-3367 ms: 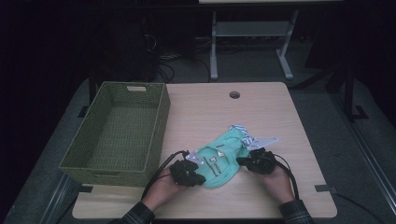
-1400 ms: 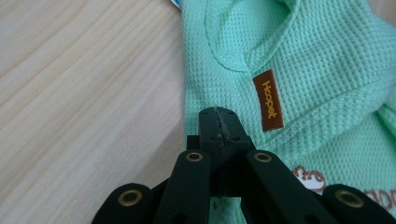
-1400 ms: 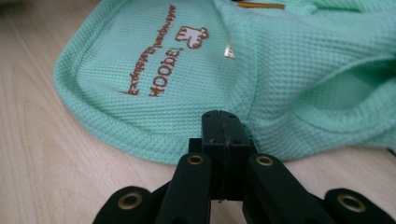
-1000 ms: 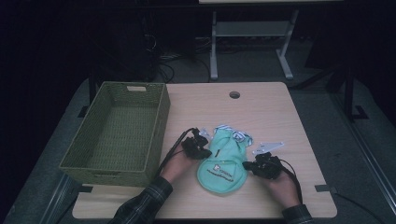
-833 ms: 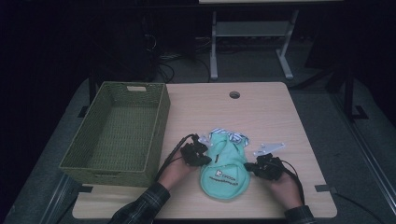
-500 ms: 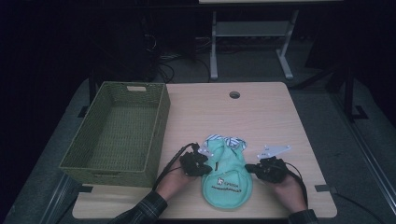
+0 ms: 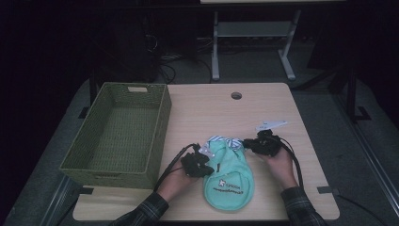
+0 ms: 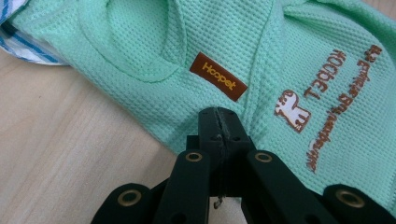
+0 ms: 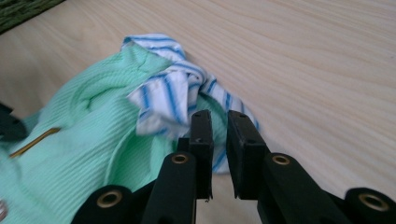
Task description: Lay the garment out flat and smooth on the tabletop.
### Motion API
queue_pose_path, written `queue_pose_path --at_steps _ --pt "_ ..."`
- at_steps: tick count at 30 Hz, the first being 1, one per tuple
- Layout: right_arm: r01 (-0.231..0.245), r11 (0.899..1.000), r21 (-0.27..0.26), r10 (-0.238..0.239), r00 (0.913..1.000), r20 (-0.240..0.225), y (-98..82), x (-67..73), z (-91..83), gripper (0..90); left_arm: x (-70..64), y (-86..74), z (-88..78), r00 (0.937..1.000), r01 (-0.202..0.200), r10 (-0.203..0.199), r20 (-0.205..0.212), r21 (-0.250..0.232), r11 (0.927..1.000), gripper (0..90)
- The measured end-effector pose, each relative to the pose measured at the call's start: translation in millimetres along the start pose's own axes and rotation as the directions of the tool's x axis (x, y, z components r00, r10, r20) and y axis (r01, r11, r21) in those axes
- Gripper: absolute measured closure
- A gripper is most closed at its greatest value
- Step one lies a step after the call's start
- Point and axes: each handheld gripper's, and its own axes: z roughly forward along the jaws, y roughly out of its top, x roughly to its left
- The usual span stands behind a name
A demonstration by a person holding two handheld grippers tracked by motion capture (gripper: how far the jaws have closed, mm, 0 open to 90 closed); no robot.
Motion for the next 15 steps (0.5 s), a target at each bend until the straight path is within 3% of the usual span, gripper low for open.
queue_pose_path --at_steps 7,8,11,15 --pt "-0.008 0.999 0.042 0.008 0.9999 -0.013 0.3 -0.7 19.3 72.5 -0.2 0.6 0.1 1.0 -0.004 0.005 -0.002 0.005 1.0 89.3" --pt "0.011 0.998 0.057 -0.012 0.9999 0.009 -1.7 2.6 22.9 75.2 0.2 0.8 -0.3 0.9999 -0.012 0.012 -0.002 0.012 0.9999 89.4" --pt "0.044 0.997 0.061 -0.045 0.9988 0.017 -1.5 4.6 22.9 86.8 0.0 0.9 -0.2 0.9999 -0.012 0.012 -0.003 0.012 0.9999 89.3" --pt "0.102 0.993 0.065 -0.106 0.992 0.068 0.5 9.9 20.1 89.5 -0.9 1.3 -0.2 0.9998 -0.019 0.019 -0.01 0.015 0.9997 89.4"
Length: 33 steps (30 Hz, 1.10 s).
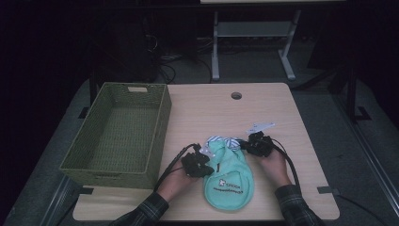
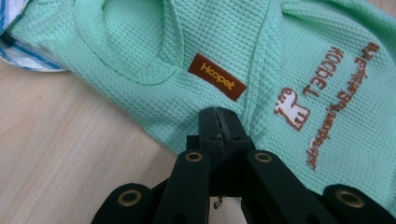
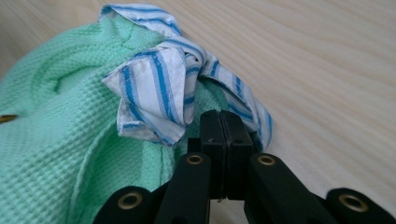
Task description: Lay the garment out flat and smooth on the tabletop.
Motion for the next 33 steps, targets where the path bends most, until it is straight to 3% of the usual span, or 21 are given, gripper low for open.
queue_pose_path --at_steps 5,9,11,14,16,21,28,33 --pt "0.002 1.0 -0.017 -0.001 0.9979 0.065 1.9 -11.9 -9.4 89.5 -0.5 0.1 0.3 1.0 0.005 -0.005 -0.001 -0.003 1.0 89.6" --pt "-0.008 1.0 -0.005 0.008 0.9965 0.083 -1.4 -25.8 -5.9 89.4 -0.6 0.3 0.1 1.0 -0.001 0.001 -0.004 0.001 1.0 89.7" --pt "-0.028 1.0 0.002 0.028 0.9977 0.062 -5.3 -29.8 -1.5 88.3 -0.7 0.2 0.6 1.0 0.003 -0.003 -0.002 -0.006 1.0 89.7" --pt "-0.041 0.999 -0.029 0.042 0.998 0.046 -6.2 -28.5 -5.0 80.5 -0.2 0.4 0.6 1.0 0.0 0.0 0.0 -0.005 1.0 89.5" --pt "-0.046 0.997 -0.057 0.048 0.9982 0.036 -5.0 -27.0 -11.8 77.8 -0.3 0.0 1.3 0.9998 0.017 -0.017 0.005 -0.017 0.9997 89.4" --pt "-0.064 0.994 -0.088 0.063 0.9979 -0.01 -9.6 -19.7 -30.8 80.0 1.2 -0.7 0.6 0.9999 0.011 -0.011 0.009 -0.013 0.9999 89.2" --pt "-0.047 0.995 -0.083 0.038 0.9941 -0.101 -27.5 8.4 -51.4 88.5 2.6 -1.6 0.6 0.9998 0.012 -0.012 0.018 -0.019 0.9997 88.8" --pt "-0.001 1.0 -0.02 -0.002 0.9916 -0.129 -35.1 30.8 -49.1 89.7 1.2 -1.4 0.8 0.9998 0.017 -0.017 0.014 -0.021 0.9996 88.0"
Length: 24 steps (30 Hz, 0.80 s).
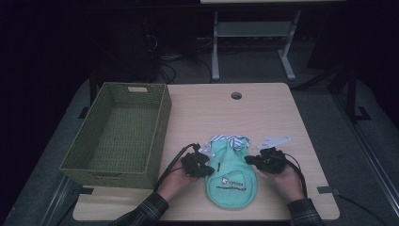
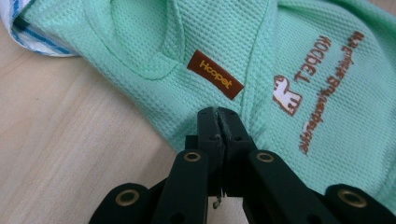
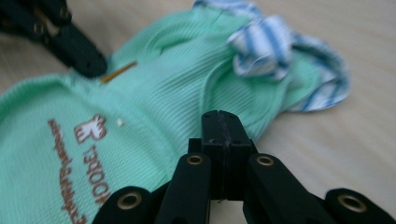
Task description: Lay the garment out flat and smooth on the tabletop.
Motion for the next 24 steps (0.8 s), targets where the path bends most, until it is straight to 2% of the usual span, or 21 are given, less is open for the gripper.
queue_pose_path --at_steps 3,6,12,14,18,24 --pt "0.017 0.999 0.031 -0.017 0.9998 -0.012 -1.9 6.9 6.0 89.7 0.1 -0.1 0.0 1.0 0.002 -0.002 0.002 0.0 1.0 87.8" --pt "0.056 0.995 0.082 -0.057 0.9983 0.011 -3.2 11.0 15.1 89.8 0.5 -0.2 -0.2 1.0 0.0 0.0 0.004 0.001 1.0 87.6" --pt "0.06 0.996 0.064 -0.061 0.998 0.017 -2.7 11.3 13.9 89.5 -0.2 -1.3 -0.3 0.9997 0.019 -0.019 0.017 -0.009 0.9998 82.6" --pt "0.044 0.998 0.042 -0.045 0.9988 0.018 -2.3 10.0 10.1 88.9 -3.9 -2.3 -0.7 0.9981 0.042 -0.041 0.045 -0.007 0.9991 81.1" --pt "0.027 1.0 0.011 -0.027 0.9994 0.022 -3.1 4.7 3.7 86.3 -7.8 -2.5 -1.6 0.9966 0.043 -0.043 0.07 0.003 0.9991 77.7" --pt "0.003 1.0 -0.022 -0.003 0.9998 0.022 -4.6 -5.4 -4.5 78.0 -4.9 -0.1 -10.8 0.9972 0.045 -0.043 0.06 -0.027 0.9986 71.5"
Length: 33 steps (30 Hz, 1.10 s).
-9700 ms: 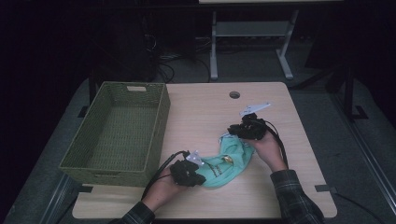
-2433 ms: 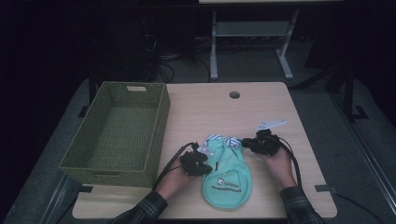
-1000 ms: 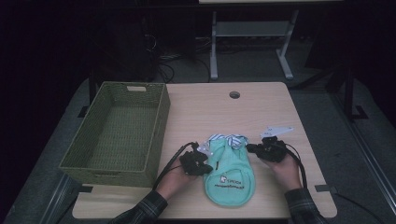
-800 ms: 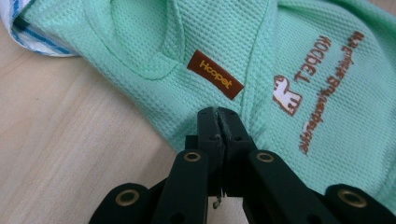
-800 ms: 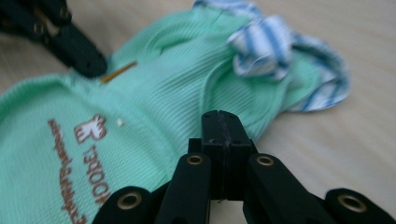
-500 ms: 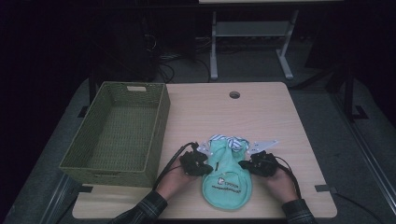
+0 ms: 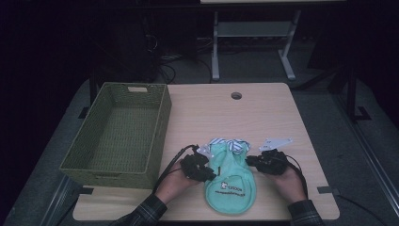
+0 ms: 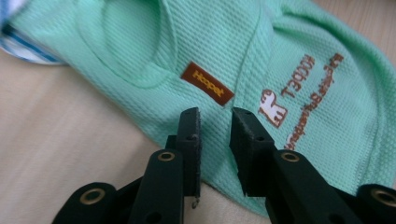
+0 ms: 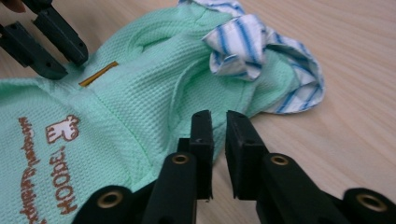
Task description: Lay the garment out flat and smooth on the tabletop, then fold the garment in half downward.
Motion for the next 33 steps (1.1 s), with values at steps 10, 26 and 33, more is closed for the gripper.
queue_pose_path --at_steps 10,26,33 --pt "-0.031 0.999 -0.027 0.032 0.9994 0.011 8.1 -15.2 -3.1 71.0 20.0 9.1 -12.2 0.9987 -0.001 -0.001 -0.052 -0.046 0.999 61.1" --pt "-0.067 0.995 -0.071 0.068 0.9976 0.014 34.7 -48.2 -1.4 65.7 58.1 41.6 -12.5 0.9913 0.019 -0.031 -0.128 -0.094 0.9954 53.6" --pt "-0.054 0.996 -0.075 0.053 0.9985 -0.017 49.7 -52.7 8.4 62.2 61.0 48.6 -1.7 0.9901 -0.004 -0.007 -0.14 -0.077 0.997 51.6"
